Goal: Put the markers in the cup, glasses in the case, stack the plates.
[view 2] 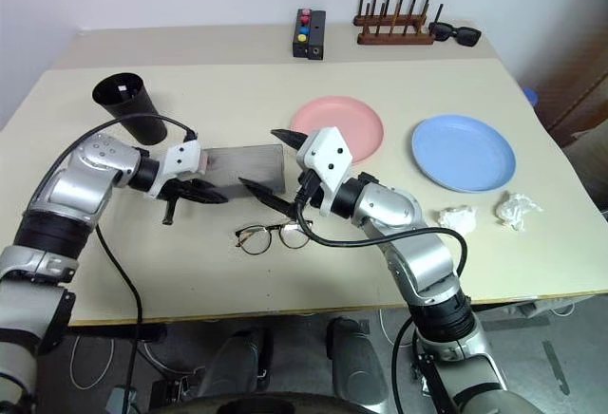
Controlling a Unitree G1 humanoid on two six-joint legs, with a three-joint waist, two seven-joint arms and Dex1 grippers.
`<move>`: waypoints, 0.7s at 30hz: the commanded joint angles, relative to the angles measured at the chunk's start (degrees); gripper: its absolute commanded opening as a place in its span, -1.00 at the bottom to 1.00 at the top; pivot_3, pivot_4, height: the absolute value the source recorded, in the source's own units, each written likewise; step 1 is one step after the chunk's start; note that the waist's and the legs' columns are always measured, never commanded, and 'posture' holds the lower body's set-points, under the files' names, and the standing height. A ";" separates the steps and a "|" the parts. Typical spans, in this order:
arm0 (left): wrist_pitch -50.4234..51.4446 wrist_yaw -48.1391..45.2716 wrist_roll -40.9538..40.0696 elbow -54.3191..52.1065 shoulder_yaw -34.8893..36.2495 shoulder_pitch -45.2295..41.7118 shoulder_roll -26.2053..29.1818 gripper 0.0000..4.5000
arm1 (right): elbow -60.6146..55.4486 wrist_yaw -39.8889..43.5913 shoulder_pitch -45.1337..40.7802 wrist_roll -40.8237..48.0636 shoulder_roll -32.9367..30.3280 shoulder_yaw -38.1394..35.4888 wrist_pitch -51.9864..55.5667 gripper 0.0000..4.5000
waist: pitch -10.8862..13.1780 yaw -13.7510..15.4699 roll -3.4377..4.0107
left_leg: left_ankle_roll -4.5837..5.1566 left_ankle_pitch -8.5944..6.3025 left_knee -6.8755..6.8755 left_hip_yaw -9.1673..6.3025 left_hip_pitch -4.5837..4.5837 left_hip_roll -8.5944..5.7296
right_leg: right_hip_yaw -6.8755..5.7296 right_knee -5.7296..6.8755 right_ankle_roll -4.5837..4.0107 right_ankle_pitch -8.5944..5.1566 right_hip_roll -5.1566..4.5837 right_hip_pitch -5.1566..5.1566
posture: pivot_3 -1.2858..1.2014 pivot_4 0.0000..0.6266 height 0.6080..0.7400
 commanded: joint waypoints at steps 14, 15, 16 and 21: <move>7.18 2.33 -0.23 -10.10 -0.36 4.78 1.06 -0.98 | -3.68 6.08 1.89 -2.90 -10.27 3.25 4.21 1.00 | 0.00 -0.08 0.00 | 0.01 0.00 0.02 0.02 0.01 0.00 | 0.01 -0.02 0.00 -0.01 0.00 0.02 | 0.03 -0.52 0.92; 7.70 2.38 -0.54 -10.49 -0.23 5.02 1.01 -0.98 | -3.66 6.33 2.05 -3.33 -10.95 3.34 3.95 1.00 | 0.00 -0.07 -0.01 | 0.01 0.00 0.03 0.02 0.01 0.00 | 0.01 -0.02 0.00 -0.01 0.00 0.02 | 0.03 -0.52 0.92; 8.49 2.37 -0.83 -11.04 -0.19 5.33 1.05 -0.98 | -3.85 6.69 2.50 -3.28 -11.50 3.10 3.74 1.00 | 0.00 -0.06 -0.01 | 0.01 0.00 0.03 0.02 0.01 0.00 | 0.01 -0.02 0.00 -0.01 0.00 0.02 | 0.03 -0.52 0.92; 11.88 2.54 -1.84 -12.78 0.23 5.95 1.21 -0.55 | -4.25 7.34 3.81 -3.45 -12.68 2.32 3.12 1.00 | -0.01 -0.06 -0.01 | 0.01 -0.01 0.02 0.02 0.01 0.00 | 0.01 -0.02 0.02 -0.02 0.00 0.03 | 0.03 -0.52 0.92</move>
